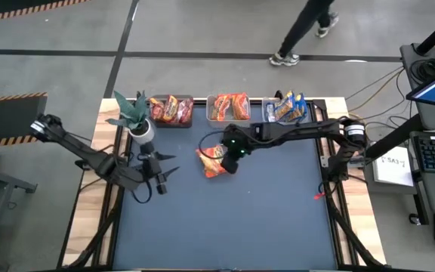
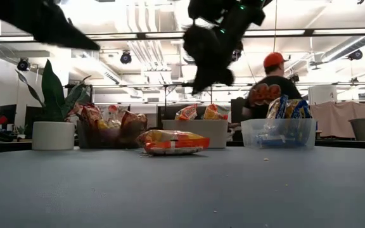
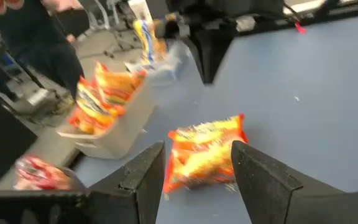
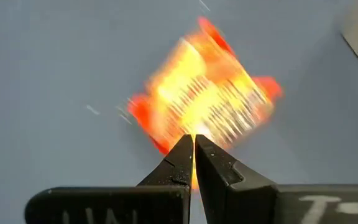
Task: Sort Maruchan noodles
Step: Put the orange noodle pack into the white bin
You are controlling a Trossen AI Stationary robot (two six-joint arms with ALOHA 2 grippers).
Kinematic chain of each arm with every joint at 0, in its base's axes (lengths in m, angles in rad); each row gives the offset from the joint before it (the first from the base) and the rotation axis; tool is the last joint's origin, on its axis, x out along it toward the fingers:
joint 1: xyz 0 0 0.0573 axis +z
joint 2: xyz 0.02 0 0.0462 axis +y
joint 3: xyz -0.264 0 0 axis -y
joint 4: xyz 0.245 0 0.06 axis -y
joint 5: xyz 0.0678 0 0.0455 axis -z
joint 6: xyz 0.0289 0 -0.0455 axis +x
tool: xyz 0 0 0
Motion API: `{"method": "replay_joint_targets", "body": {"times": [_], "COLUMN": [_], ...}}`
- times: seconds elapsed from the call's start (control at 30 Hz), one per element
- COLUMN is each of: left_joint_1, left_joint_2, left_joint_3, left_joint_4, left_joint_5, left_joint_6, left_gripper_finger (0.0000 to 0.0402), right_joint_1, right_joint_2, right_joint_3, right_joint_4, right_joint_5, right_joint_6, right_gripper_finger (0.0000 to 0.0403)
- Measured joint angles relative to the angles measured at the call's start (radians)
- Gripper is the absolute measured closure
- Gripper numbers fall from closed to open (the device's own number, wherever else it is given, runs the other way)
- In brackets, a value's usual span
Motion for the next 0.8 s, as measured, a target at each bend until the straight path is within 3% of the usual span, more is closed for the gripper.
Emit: {"method": "replay_joint_targets", "body": {"times": [0.17,0.3,0.57,0.67,0.8], "left_joint_1": [0.011,0.06,0.284,0.373,0.459], "left_joint_2": [0.099,0.203,0.44,0.546,0.673], "left_joint_3": [-0.056,-0.064,-0.065,-0.065,-0.065], "left_joint_4": [0.133,0.213,0.456,0.516,0.601], "left_joint_5": [0.019,0.031,0.434,0.516,0.577], "left_joint_6": [-0.037,-0.029,0.031,0.055,0.058], "left_gripper_finger": [0.0238,0.0258,0.0354,0.0392,0.0393], "right_joint_1": [0.002,-0.004,-0.053,-0.072,-0.084], "right_joint_2": [-0.013,-0.005,-0.009,-0.009,-0.009], "right_joint_3": [-0.086,-0.171,-0.319,-0.351,-0.374], "right_joint_4": [-0.062,0.018,0.255,0.316,0.385], "right_joint_5": [0.046,0.045,0.045,0.045,0.04], "right_joint_6": [0.07,0.097,0.128,0.133,0.158], "right_gripper_finger": [0.0395,0.0394,0.0394,0.0394,0.0391]}}
